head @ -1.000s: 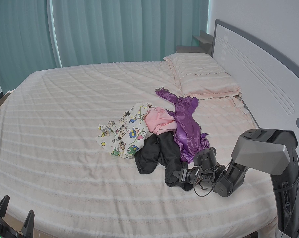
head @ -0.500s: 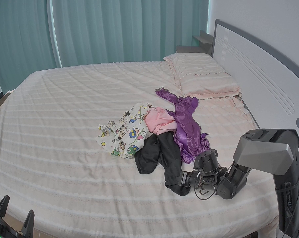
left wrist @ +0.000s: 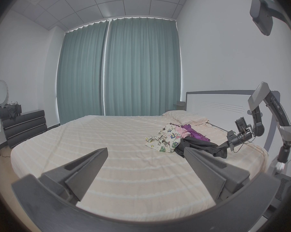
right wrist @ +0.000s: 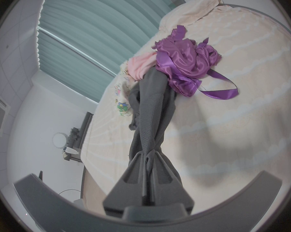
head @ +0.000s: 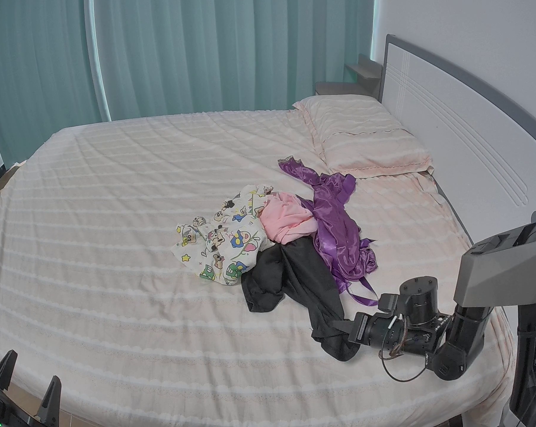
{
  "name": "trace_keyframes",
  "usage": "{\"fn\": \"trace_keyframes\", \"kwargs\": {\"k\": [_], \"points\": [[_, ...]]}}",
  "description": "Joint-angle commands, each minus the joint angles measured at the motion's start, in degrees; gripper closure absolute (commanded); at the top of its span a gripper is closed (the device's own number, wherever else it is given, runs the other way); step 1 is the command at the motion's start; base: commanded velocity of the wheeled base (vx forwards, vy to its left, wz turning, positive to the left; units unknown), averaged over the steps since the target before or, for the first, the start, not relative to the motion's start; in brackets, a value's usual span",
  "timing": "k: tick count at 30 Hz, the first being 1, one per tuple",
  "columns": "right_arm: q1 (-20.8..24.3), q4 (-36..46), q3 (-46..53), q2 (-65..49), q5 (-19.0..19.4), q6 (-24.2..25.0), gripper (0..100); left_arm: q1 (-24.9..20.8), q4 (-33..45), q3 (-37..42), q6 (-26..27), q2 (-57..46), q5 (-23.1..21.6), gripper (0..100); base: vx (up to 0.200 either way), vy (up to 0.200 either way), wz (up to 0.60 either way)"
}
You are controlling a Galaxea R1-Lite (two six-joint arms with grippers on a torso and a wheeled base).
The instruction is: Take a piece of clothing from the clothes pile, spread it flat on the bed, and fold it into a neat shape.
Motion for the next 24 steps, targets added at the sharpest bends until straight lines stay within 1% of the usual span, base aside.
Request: {"fn": "trace_keyframes", "kwargs": {"k": [1, 3, 4, 6, 8, 9, 13, 15, 16, 21, 24], "points": [[0.0, -8.3, 9.8, -2.6, 2.2, 1.3, 100, -0.2, -4.6, -5.1, -5.1, -0.4, -0.9, 0, 0.000, 0.000, 0.00], [-0.1, -10.4, 11.3, -2.3, 3.1, 2.4, 100, -0.8, -6.9, -12.0, -11.3, 4.0, -1.7, 0, 0.000, 0.000, 0.00], [0.1, -11.9, 11.8, -2.1, 3.6, 3.5, 100, -0.6, -6.6, -14.6, -12.8, 8.4, -2.2, 0, 0.000, 0.000, 0.00], [0.5, -12.1, 12.2, -2.5, 3.9, 5.4, 100, -0.9, -6.1, -14.9, -12.8, 13.1, -2.4, 0, 0.000, 0.000, 0.00], [0.8, -12.1, 12.5, -2.7, 3.9, 6.0, 100, -1.0, -5.8, -14.1, -12.7, 14.7, -2.9, 0, 0.000, 0.000, 0.00], [1.2, -12.1, 13.2, -3.0, 3.9, 6.4, 100, -1.5, -4.8, -12.1, -11.4, 17.7, -5.5, 0, 0.000, 0.000, 0.00], [1.2, -12.1, 15.0, -4.1, 4.3, 6.9, 100, -3.3, -4.4, -11.0, -7.3, 25.8, -14.6, 0, 0.000, 0.000, 0.00], [1.7, -12.1, 16.5, -3.8, 4.4, 6.9, 100, -4.8, -4.4, -11.0, -6.3, 31.1, -18.5, 0, 0.000, 0.000, 0.00], [1.9, -12.1, 17.1, -3.9, 4.4, 6.9, 100, -5.8, -4.4, -11.0, -6.2, 33.6, -19.4, 0, 0.000, 0.000, 0.00], [1.9, -12.1, 17.7, -3.8, 4.4, 7.1, 100, -12.1, -5.4, -11.1, -6.7, 47.5, -19.6, 0, 0.000, 0.000, 0.00], [2.7, -12.1, 17.7, -2.2, 4.3, 7.1, 100, -13.8, -7.4, -11.1, -6.7, 54.6, -19.6, 0, 0.000, 0.000, 0.00]]}}
